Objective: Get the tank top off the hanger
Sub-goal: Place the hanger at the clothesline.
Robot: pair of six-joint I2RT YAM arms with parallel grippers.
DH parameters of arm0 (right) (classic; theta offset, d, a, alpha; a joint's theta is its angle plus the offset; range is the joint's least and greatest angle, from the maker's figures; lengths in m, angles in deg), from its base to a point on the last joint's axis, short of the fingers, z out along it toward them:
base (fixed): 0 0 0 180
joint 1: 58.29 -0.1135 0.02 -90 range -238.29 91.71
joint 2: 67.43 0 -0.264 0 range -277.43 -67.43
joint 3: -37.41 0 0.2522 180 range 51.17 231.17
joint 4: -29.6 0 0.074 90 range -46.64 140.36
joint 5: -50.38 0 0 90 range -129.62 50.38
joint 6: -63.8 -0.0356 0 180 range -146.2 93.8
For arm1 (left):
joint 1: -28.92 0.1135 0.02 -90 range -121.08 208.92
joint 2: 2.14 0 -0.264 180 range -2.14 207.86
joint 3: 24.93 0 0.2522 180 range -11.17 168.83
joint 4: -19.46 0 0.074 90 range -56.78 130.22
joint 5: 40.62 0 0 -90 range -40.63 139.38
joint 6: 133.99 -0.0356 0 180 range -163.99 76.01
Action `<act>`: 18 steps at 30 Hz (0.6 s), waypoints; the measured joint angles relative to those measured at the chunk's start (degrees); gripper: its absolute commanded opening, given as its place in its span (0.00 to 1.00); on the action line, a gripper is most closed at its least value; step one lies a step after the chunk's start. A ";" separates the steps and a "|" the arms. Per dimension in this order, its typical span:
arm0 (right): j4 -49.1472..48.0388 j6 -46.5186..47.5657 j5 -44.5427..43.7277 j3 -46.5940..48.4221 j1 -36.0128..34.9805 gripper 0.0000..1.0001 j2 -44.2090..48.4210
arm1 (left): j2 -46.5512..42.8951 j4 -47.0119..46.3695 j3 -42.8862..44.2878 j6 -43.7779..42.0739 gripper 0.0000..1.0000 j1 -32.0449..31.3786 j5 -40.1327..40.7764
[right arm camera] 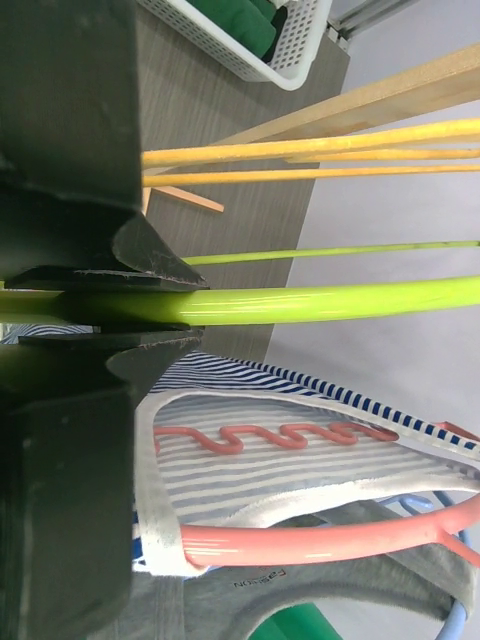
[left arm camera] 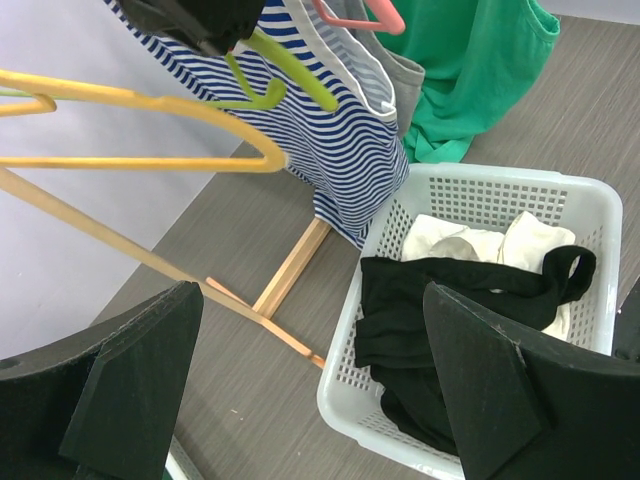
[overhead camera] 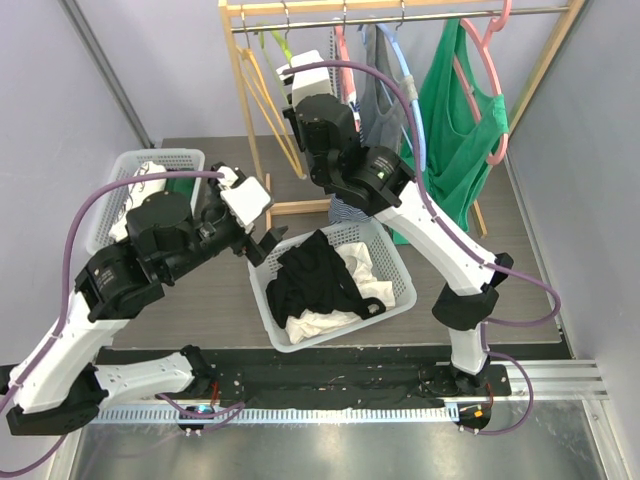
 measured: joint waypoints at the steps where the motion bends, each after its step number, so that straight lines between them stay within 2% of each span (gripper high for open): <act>1: -0.37 -0.07 0.11 0.00 0.02 0.01 -0.22 | 0.09 0.00 0.02 0.07 0.97 0.00 0.00; 2: -0.52 -0.15 0.22 -0.02 0.15 0.06 -0.31 | 0.22 0.00 0.07 0.11 0.97 0.00 0.00; 4: -0.68 -0.26 0.48 0.00 0.35 0.31 -0.35 | 0.55 0.00 0.11 0.17 0.98 0.02 0.00; 5: -0.70 -0.39 0.59 -0.02 0.39 0.41 -0.33 | 0.76 0.00 0.15 0.20 0.99 0.07 0.00; 7: -0.39 -0.94 1.14 -0.22 0.39 0.47 -0.17 | 1.29 -0.02 0.26 0.31 1.00 0.11 0.04; 8: -0.15 -1.18 1.46 -0.79 0.39 0.57 0.09 | 1.53 -0.09 0.33 0.35 1.00 0.11 0.13; 12: 0.94 -2.45 2.95 -4.09 0.57 0.60 2.49 | 3.10 -0.57 1.27 1.11 1.00 0.11 2.21; 18: 2.51 -4.37 4.83 -9.42 1.20 0.64 12.33 | 7.98 -0.11 7.34 2.97 1.00 0.11 5.46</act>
